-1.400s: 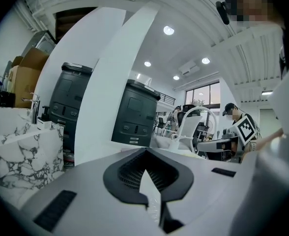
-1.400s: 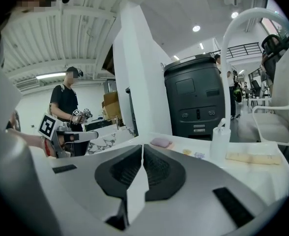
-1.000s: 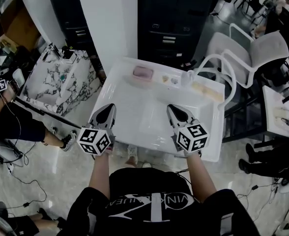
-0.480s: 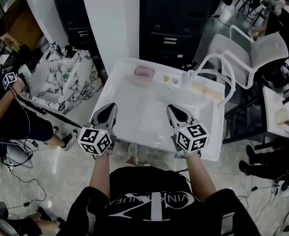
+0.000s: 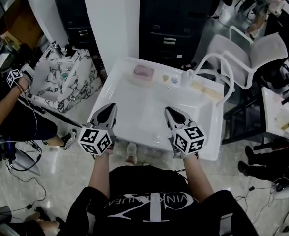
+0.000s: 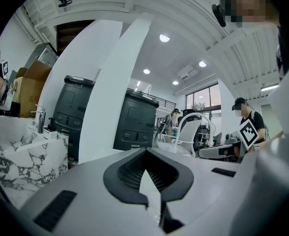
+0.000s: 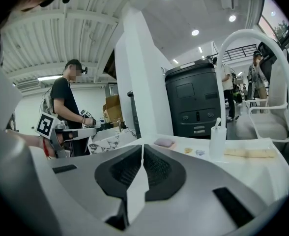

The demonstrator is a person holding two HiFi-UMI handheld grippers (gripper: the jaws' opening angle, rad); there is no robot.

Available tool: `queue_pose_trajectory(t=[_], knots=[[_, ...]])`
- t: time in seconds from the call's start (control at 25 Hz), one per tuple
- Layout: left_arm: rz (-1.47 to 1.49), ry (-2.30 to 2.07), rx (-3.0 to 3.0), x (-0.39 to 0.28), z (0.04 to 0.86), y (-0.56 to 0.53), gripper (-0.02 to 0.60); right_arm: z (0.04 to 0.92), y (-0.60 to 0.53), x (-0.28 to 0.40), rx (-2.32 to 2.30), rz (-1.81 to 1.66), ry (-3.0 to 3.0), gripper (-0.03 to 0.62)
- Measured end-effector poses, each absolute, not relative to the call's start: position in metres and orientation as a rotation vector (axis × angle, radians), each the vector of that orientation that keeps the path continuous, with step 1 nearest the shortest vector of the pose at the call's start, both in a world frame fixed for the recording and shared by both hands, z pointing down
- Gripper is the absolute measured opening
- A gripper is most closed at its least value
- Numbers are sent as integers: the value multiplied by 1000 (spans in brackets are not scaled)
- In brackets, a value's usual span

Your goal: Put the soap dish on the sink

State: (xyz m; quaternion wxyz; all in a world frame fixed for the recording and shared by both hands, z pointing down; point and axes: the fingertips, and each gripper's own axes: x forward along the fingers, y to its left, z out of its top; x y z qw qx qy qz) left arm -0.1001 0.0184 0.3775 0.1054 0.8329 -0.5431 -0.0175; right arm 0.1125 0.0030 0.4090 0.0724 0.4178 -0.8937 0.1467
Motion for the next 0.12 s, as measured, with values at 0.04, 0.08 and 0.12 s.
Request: queue_pose_trajectory(t=[0.04, 0.08, 0.12], knots=[[-51, -1598, 2454, -99, 378, 19, 14, 410, 4, 113, 1256, 447, -2684, 32], [-51, -1596, 2453, -98, 378, 19, 14, 411, 6, 114, 1257, 454, -2683, 31], [-51, -1594, 2452, -97, 379, 20, 14, 412, 7, 115, 1259, 462, -2682, 31]])
